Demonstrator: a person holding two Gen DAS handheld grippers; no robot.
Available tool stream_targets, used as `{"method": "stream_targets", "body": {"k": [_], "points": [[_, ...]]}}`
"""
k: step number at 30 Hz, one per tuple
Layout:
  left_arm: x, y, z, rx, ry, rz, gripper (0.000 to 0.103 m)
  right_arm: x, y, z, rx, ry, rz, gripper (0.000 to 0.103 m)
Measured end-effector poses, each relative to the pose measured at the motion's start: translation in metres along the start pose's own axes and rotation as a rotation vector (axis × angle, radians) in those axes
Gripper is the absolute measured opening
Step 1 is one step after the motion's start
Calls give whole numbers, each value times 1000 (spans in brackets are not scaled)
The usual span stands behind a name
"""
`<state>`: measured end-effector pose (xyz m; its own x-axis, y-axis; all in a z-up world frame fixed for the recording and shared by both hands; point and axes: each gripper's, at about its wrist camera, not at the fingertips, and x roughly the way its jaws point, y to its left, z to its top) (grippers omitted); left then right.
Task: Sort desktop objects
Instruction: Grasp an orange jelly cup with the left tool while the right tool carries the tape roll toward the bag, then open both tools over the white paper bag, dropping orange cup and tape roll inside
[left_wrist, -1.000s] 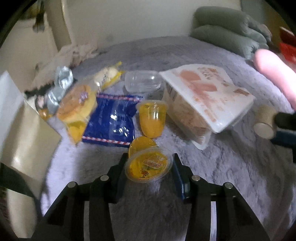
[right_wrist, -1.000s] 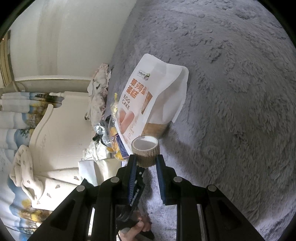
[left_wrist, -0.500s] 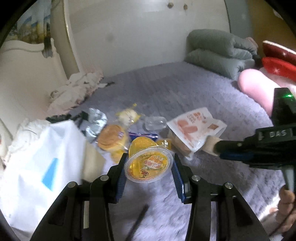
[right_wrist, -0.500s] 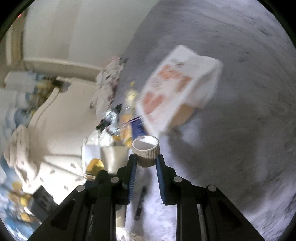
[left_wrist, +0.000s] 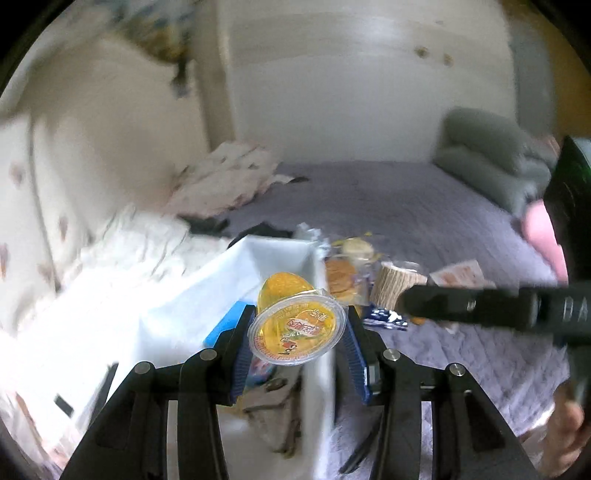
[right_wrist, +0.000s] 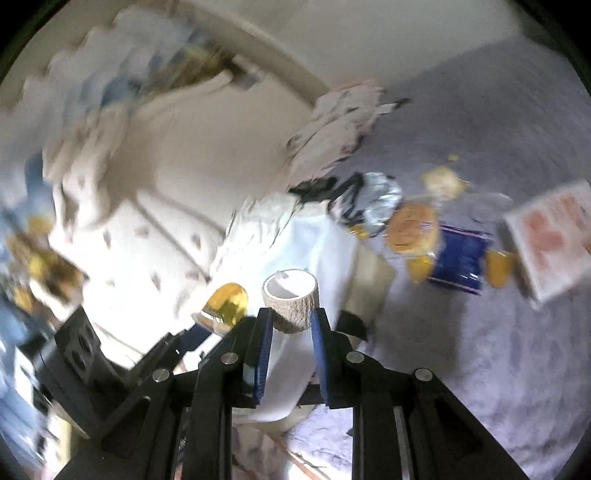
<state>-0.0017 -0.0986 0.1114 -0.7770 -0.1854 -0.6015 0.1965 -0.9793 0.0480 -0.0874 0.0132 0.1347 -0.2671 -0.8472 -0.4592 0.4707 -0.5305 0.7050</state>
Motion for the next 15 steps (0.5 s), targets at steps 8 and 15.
{"method": "stream_targets", "body": {"k": [8,15], "points": [[8,83,-16,-167,50,87,45,94,83,-17,-314,131,-160,20],[2,115,-23,-242,44,102,45,139,119,-39,-455,136,-282,20]]}}
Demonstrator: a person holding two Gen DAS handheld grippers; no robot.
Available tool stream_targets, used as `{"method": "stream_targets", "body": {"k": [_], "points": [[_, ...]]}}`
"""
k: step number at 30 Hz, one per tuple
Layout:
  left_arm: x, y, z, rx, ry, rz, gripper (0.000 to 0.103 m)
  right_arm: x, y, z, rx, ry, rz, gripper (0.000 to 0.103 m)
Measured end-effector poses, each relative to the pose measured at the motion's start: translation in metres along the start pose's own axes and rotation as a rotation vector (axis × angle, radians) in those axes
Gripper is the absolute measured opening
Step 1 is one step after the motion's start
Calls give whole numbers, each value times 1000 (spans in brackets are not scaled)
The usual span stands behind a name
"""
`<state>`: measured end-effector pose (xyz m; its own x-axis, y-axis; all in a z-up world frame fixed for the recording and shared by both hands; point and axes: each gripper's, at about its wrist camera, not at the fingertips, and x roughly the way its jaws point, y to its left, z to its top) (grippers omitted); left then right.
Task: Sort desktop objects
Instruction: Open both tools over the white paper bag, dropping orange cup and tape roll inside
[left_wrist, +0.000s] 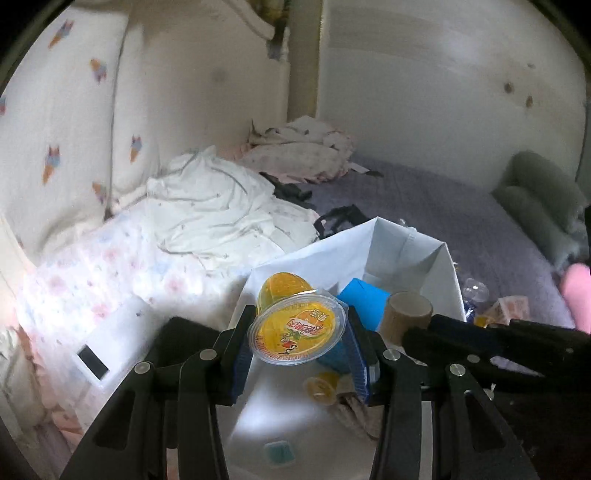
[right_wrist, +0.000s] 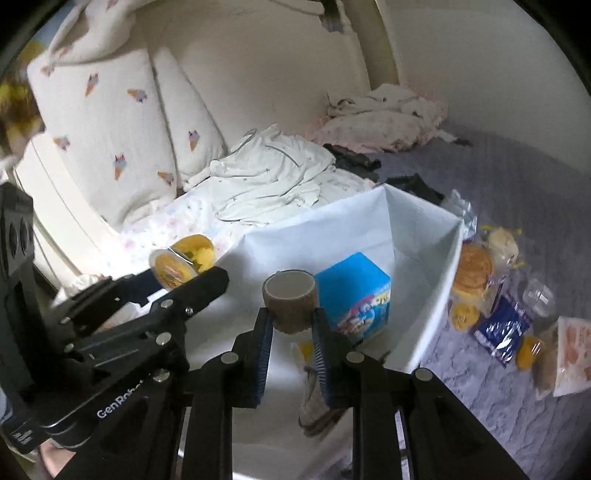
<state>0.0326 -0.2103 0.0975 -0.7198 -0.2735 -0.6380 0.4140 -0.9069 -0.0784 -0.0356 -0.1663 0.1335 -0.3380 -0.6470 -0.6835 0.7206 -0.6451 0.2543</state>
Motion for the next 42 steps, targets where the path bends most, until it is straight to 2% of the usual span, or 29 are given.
{"method": "stream_targets", "body": {"k": [3,5,6,7,8,9,10,11,13,14,16,18,21,28,32,38,42], "points": [[0,7,0,-24,-10,-17,47,1,12,1,-40,-11,-40,21],[1,11,2,-46,-17,33,67,2,21,2,-79,-17,-76,22],[2,17,3,-70,-9,72,84,1,26,3,-98,-23,-107,24],[3,24,3,-105,-6,81,90,-1,29,3,-105,-28,-147,27],[3,31,3,-142,-10,56,90,0,29,6,-104,-27,-181,37],[2,38,2,-187,-16,3,90,-2,27,8,-92,-25,-209,60],[1,46,1,-244,-23,-74,91,-3,23,10,-72,-24,-217,74],[1,54,-2,-324,-34,-172,91,-5,18,11,-51,-30,-200,95],[-1,64,-5,-430,-51,-279,92,-13,7,12,1,-64,-117,96],[-3,67,-6,-457,-60,-289,92,-17,4,12,21,-72,-93,96],[-4,65,-4,-440,-66,-259,92,-22,1,12,34,-77,-85,96],[-5,60,-3,-417,-71,-236,92,-27,1,12,15,-86,-114,96],[-7,50,-3,-398,-85,-273,92,-35,-1,11,-1,-96,-144,96],[-1,8,0,-257,-74,-278,92,-60,-23,4,7,-122,-204,96],[5,-29,-3,-167,-47,-264,92,-77,-47,-2,40,-145,-236,96],[18,-84,-17,-38,11,-268,92,-93,-107,-15,147,-152,-266,96],[29,-119,-30,73,56,-274,92,-97,-162,-30,258,-162,-288,96]]}}
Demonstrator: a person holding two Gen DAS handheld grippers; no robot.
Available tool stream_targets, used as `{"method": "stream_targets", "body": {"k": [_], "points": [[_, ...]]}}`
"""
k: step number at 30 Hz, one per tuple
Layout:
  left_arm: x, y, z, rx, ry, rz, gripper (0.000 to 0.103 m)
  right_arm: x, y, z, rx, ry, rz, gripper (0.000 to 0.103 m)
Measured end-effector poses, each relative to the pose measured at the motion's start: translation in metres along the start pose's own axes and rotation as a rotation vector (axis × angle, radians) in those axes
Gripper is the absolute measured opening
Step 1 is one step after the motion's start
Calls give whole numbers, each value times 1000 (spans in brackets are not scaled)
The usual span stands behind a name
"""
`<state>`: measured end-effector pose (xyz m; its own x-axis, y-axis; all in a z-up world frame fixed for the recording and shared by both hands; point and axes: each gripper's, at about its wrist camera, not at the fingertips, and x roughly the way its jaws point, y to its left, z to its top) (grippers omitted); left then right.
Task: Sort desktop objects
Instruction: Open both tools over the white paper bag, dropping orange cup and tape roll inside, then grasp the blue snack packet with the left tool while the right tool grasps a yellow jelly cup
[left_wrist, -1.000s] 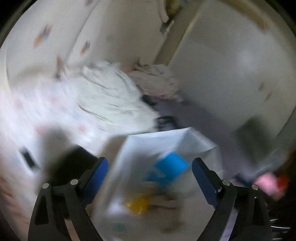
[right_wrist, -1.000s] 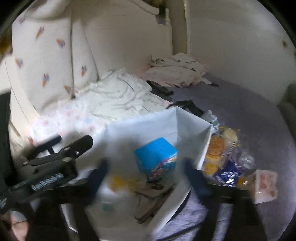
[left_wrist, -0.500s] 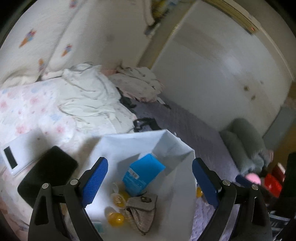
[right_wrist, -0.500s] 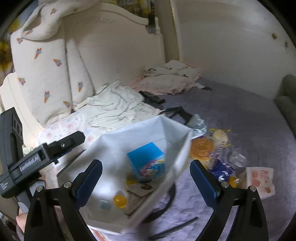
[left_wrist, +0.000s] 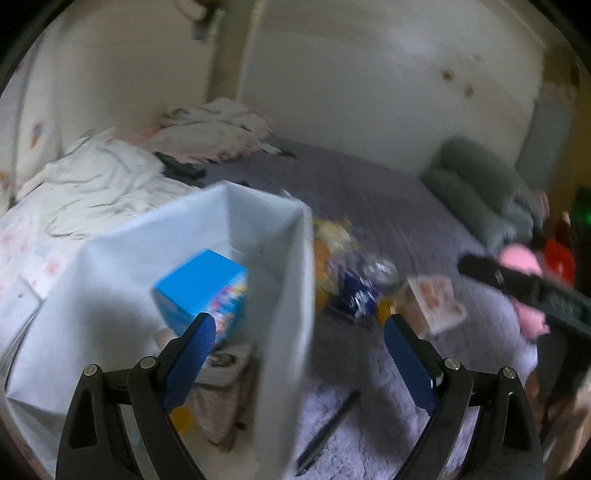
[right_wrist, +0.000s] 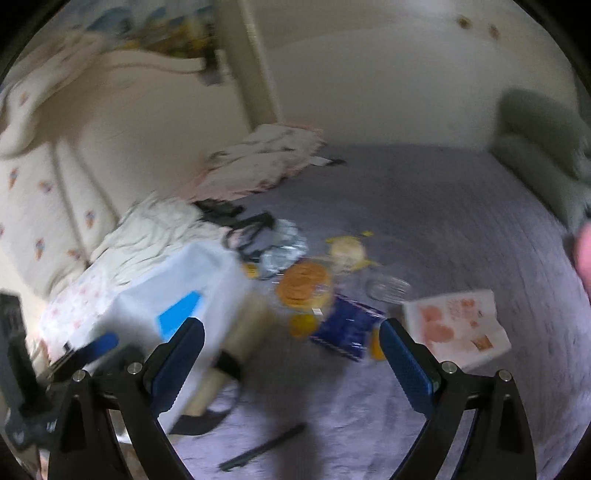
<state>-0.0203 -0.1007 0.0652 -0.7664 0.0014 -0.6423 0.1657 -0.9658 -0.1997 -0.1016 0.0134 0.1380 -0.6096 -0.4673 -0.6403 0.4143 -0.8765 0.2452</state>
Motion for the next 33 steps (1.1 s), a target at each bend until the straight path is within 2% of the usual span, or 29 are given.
{"method": "stream_targets", "body": {"k": [3,5,7,9,10,12,13,15,17,20,23,27,29,30,32,33], "points": [[17,-28,-11,85,35,-7,92,11,-33,-6,36,0,7,96],[29,-46,-19,138,55,1,96,19,-48,-11,48,9,17,96],[39,-60,-26,189,66,20,98,28,-60,-17,59,10,23,92],[49,-75,-33,242,67,52,99,40,-72,-23,105,19,43,79],[53,-81,-35,270,60,73,99,48,-77,-24,136,43,67,75],[56,-88,-36,300,51,97,99,68,-87,-27,194,118,112,57],[56,-90,-36,304,52,105,99,80,-90,-29,216,154,130,55],[50,-92,-32,294,52,94,99,101,-96,-31,236,217,112,55],[32,-97,-26,294,14,49,99,119,-105,-34,255,264,67,55],[11,-109,-16,323,-43,-24,100,139,-126,-39,339,307,88,43],[23,-125,-8,377,-22,-3,100,150,-141,-43,432,325,140,41],[65,-139,-7,435,51,48,100,154,-147,-39,425,312,88,39],[92,-139,-4,420,92,64,100,159,-153,-42,421,317,64,39],[102,-137,-3,407,111,67,100,163,-158,-44,432,332,62,43],[123,-130,0,354,156,54,100,175,-169,-51,509,365,135,51],[131,-126,2,327,168,32,100,178,-173,-53,546,365,158,51]]}}
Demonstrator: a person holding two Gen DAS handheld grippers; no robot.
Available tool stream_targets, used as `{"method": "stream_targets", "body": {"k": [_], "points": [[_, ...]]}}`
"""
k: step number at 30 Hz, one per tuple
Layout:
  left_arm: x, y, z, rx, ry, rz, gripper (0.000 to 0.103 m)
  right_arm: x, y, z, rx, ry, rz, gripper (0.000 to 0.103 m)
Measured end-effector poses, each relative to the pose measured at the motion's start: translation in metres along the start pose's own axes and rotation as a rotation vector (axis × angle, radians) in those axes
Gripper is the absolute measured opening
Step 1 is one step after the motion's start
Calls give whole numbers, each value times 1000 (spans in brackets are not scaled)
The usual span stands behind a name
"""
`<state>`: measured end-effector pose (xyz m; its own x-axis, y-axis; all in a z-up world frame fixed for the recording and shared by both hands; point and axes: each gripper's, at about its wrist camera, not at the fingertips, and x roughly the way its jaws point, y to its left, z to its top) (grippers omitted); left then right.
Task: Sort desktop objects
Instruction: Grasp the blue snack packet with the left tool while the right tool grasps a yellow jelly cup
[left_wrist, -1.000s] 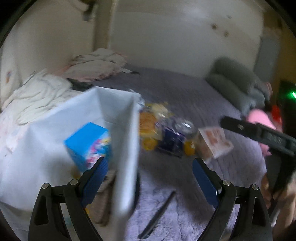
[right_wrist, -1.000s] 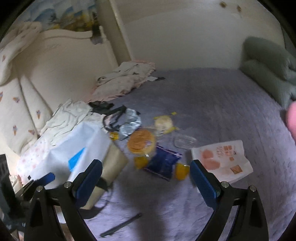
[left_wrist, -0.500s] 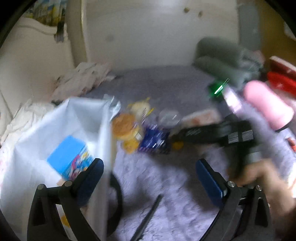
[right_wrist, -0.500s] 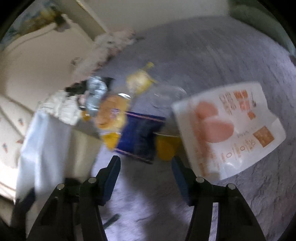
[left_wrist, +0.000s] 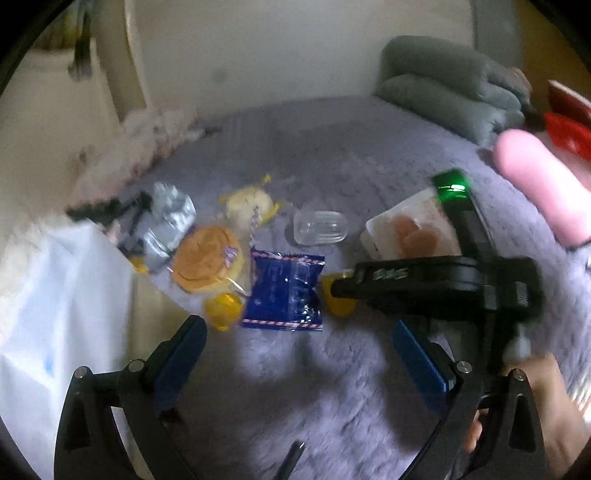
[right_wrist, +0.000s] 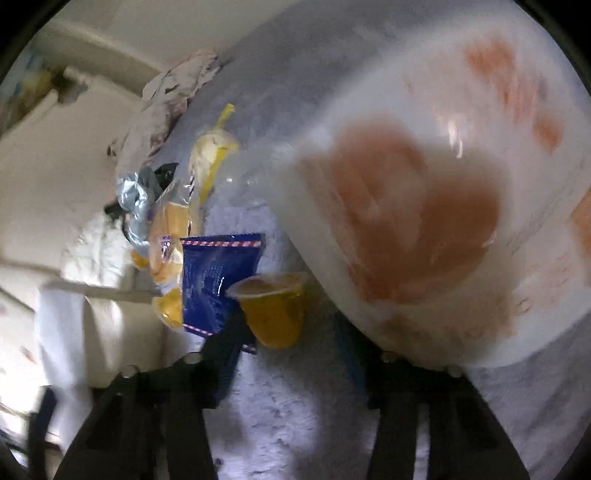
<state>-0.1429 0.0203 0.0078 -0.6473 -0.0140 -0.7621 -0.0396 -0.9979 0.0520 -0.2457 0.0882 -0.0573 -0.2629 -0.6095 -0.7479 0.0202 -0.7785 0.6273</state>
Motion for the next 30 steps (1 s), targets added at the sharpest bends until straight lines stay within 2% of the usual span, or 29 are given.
{"method": "stream_targets", "body": {"k": [2,3,5,9,10,11,12,13,14,16,18,20,24,27,29,30], "points": [[10,7,2,-24,-4,-17,100,0,-12,1,74,-17,64,56],[15,11,3,-21,-6,2,100,1,-16,1,98,-20,95,68],[29,15,6,16,0,65,100,4,-15,2,91,-17,170,84],[59,14,6,108,59,146,101,7,-5,2,23,-2,133,83],[65,15,4,125,72,149,101,7,-5,2,18,1,132,81],[72,16,3,137,84,149,101,6,-5,2,16,3,120,63],[77,16,2,142,96,141,101,5,-7,2,16,-1,78,39],[82,15,1,138,104,122,101,4,-11,2,25,-5,54,39],[84,15,1,131,107,110,101,3,-18,4,58,2,100,32],[87,12,3,121,106,83,101,3,-39,7,182,34,228,32],[91,8,6,138,100,118,101,-2,-51,8,262,30,286,32],[96,7,9,149,101,163,101,-17,-53,10,277,3,296,32],[113,16,13,112,146,161,101,-50,-55,14,260,-76,312,32],[124,18,12,74,167,177,99,-58,-54,15,263,-92,290,32],[125,14,11,79,157,185,77,-61,-56,15,261,-88,292,32],[124,11,11,79,161,204,50,-63,-55,15,255,-87,292,32]]}}
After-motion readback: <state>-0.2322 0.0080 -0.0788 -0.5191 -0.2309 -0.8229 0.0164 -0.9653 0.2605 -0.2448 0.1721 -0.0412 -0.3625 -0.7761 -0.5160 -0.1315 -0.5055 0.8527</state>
